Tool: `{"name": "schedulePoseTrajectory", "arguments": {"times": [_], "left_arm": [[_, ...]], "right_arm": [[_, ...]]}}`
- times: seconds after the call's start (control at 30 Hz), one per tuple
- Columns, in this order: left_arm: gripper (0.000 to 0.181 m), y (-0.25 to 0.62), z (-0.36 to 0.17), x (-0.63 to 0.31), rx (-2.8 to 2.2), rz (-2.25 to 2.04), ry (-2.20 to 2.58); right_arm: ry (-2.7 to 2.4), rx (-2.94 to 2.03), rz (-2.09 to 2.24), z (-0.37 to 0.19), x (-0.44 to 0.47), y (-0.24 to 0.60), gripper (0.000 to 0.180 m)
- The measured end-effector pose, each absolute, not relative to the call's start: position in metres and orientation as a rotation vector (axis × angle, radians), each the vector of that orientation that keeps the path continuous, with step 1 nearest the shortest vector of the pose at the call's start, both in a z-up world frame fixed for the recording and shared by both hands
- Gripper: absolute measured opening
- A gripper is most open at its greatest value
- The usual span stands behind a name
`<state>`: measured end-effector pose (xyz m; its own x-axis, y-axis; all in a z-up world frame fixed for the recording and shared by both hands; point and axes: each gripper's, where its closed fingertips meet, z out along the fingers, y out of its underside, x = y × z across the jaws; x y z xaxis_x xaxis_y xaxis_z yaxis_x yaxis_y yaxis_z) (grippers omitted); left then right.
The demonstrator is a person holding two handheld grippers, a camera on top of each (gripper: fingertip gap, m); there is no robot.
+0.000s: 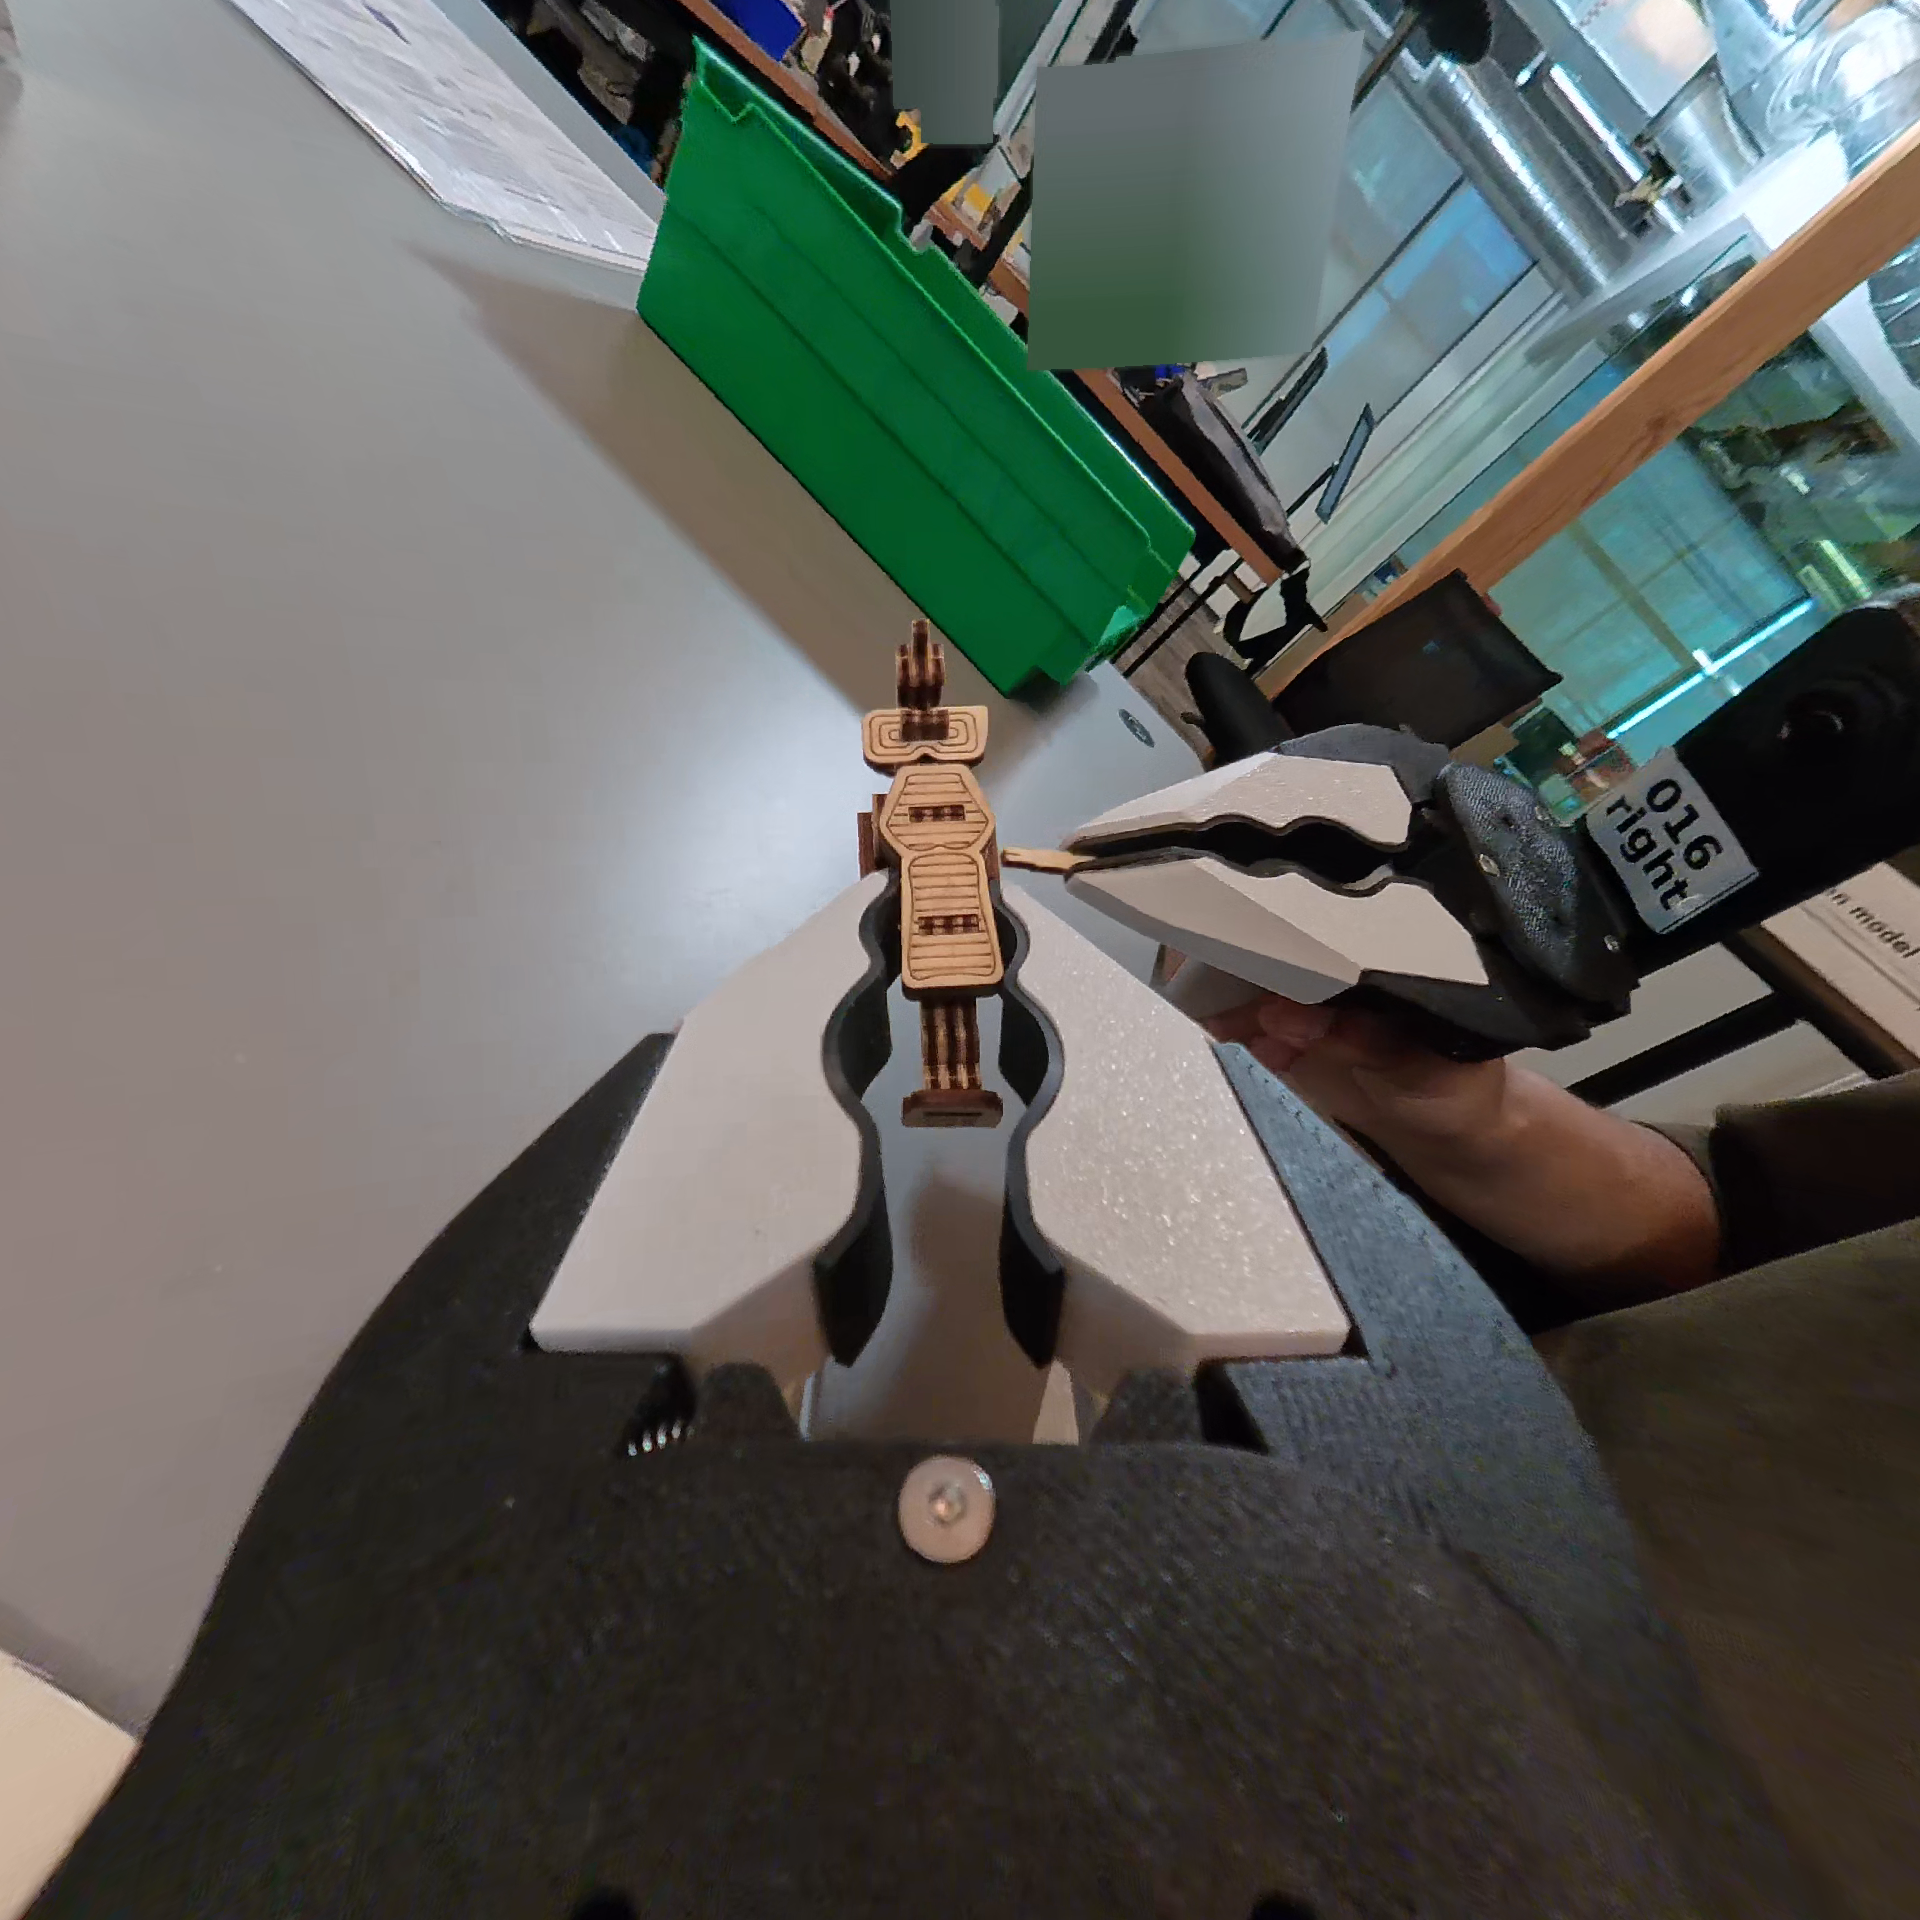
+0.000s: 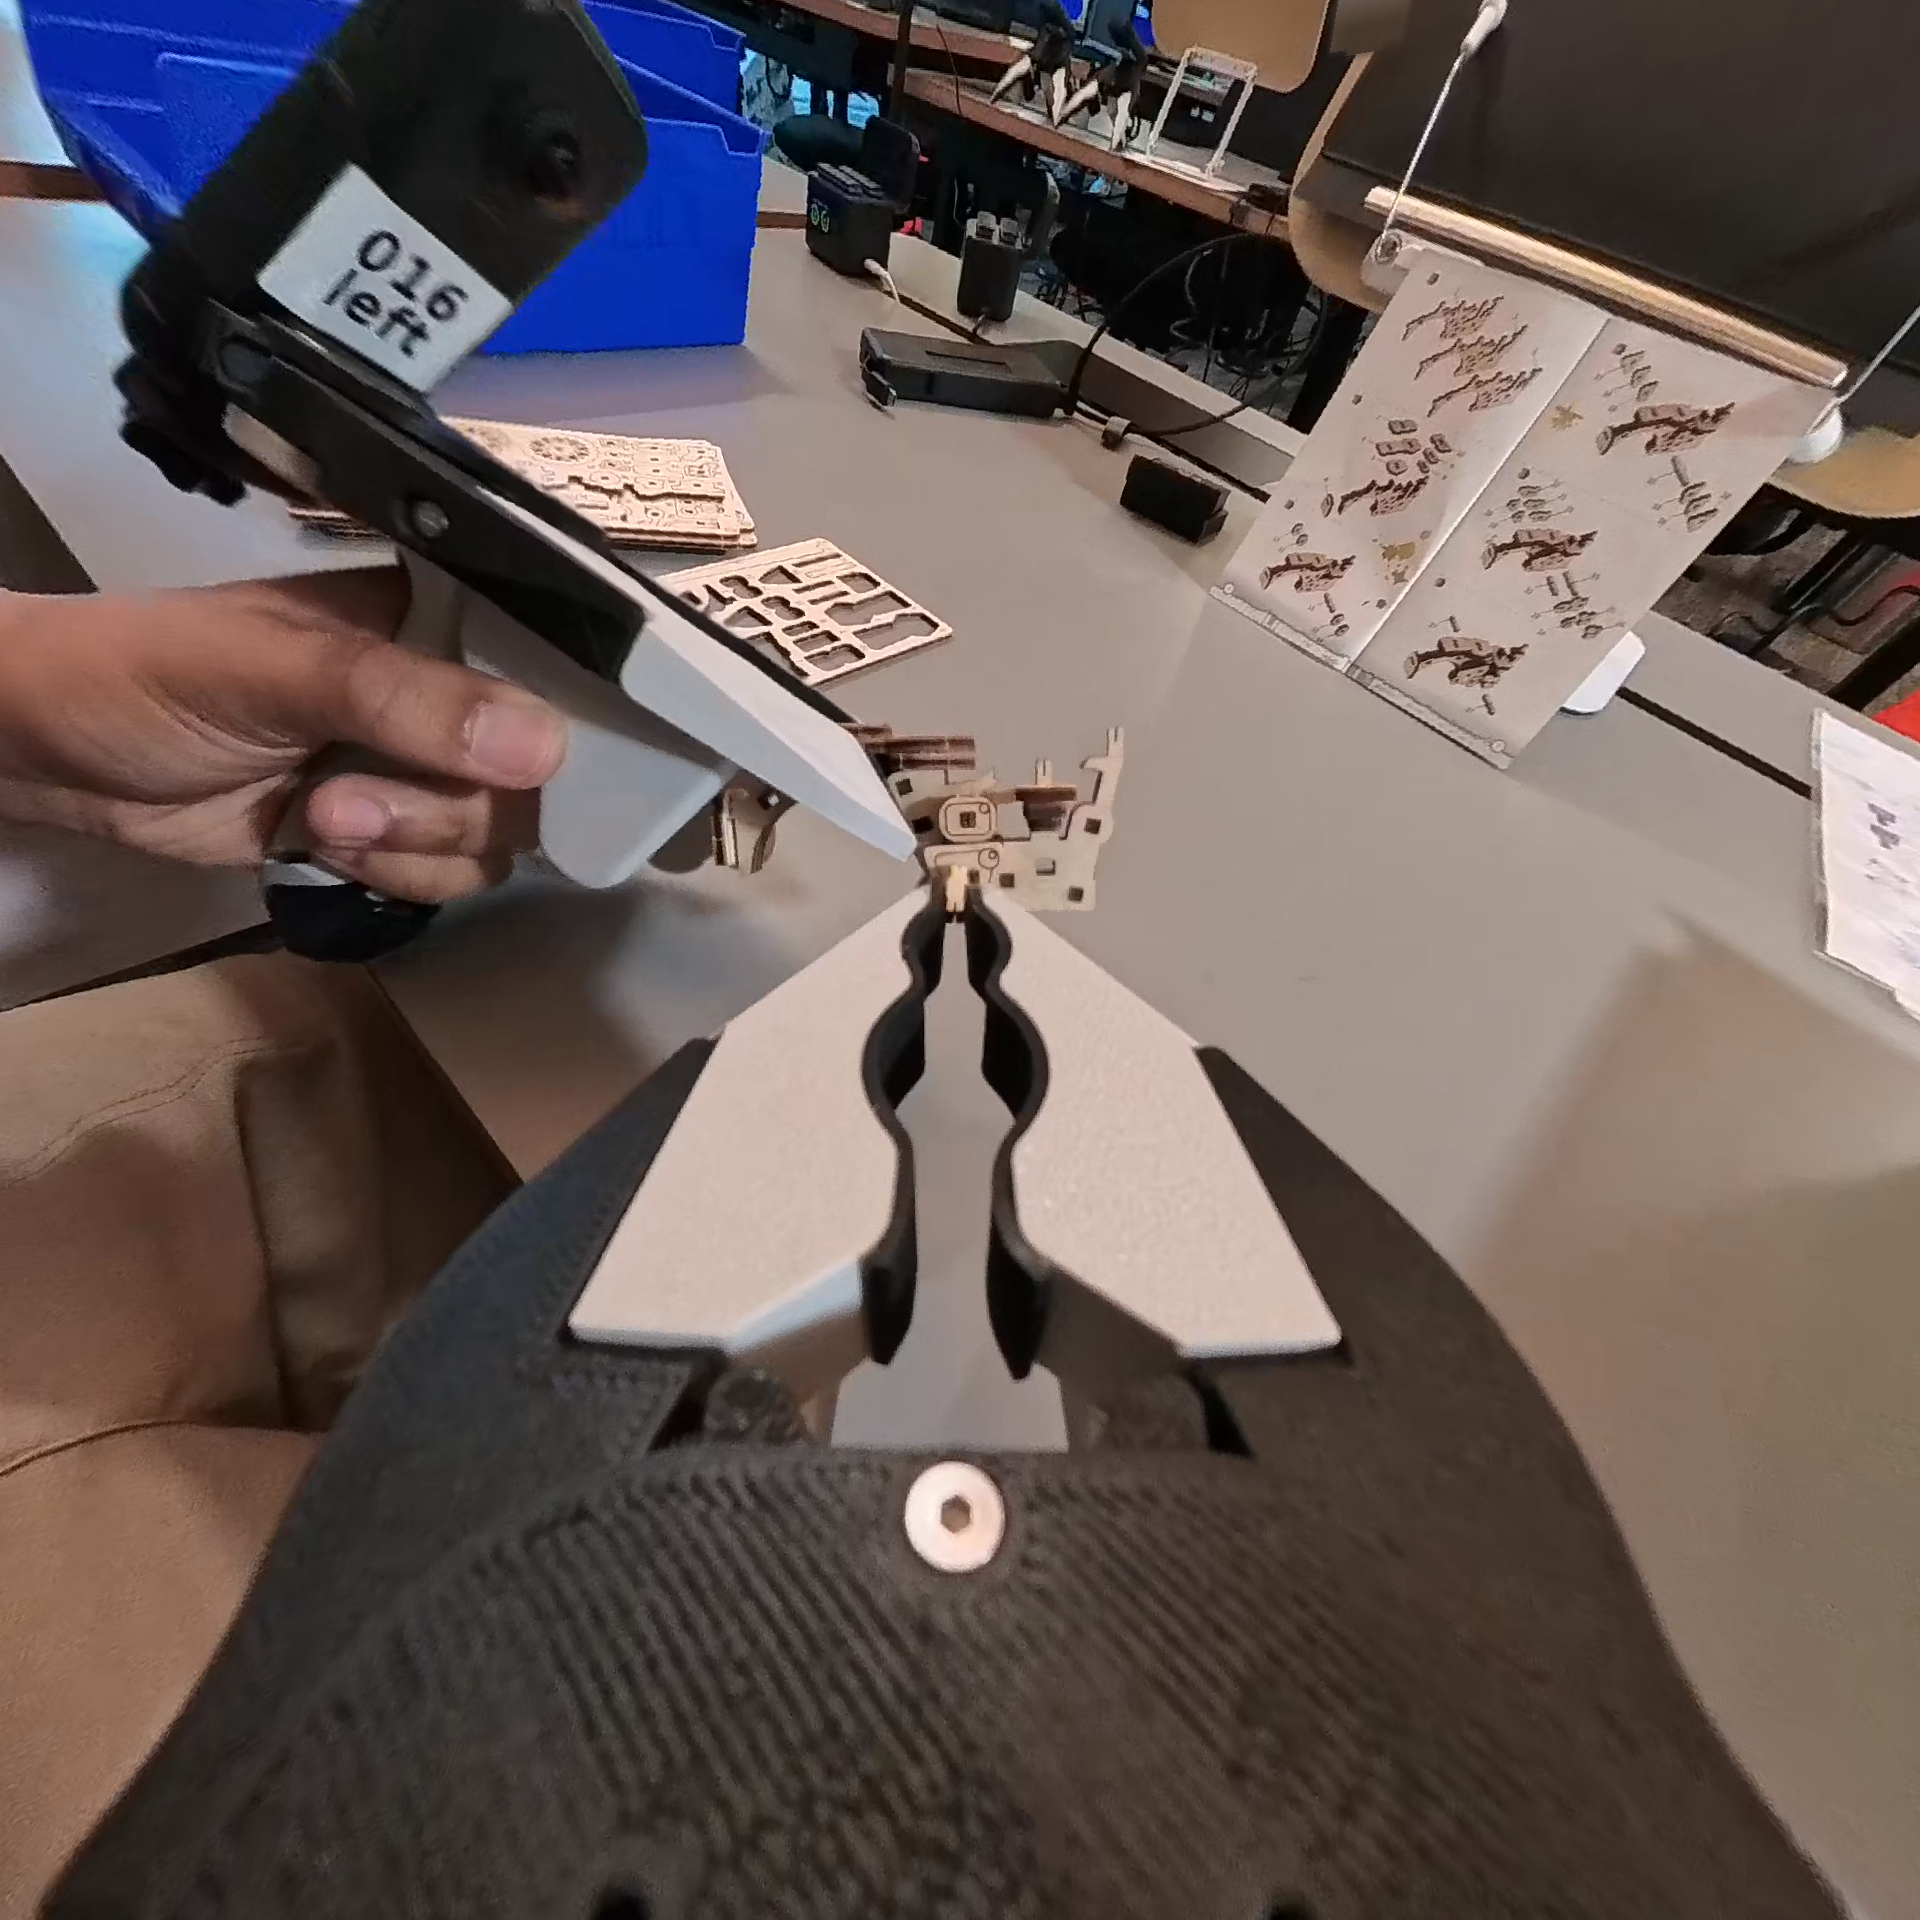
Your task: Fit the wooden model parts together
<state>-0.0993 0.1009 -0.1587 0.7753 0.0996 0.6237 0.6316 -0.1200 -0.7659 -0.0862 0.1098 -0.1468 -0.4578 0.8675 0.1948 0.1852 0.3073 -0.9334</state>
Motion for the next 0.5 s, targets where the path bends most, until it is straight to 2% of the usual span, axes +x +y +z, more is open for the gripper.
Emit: {"name": "schedulePoseTrajectory", "arguments": {"times": [0.03, 0.5], "left_arm": [[0.011, 0.101, -0.159, -0.099, -1.647, -0.517, -0.594], [0.012, 0.099, -0.143, -0.089, -1.444, -0.942, -0.623]], "right_arm": [[-1.84, -0.927, 1.193, -0.145, -0.086, 0.108, 0.002], [-1.773, -0.873, 1.241, -0.129, -0.084, 0.106, 0.001]]}}
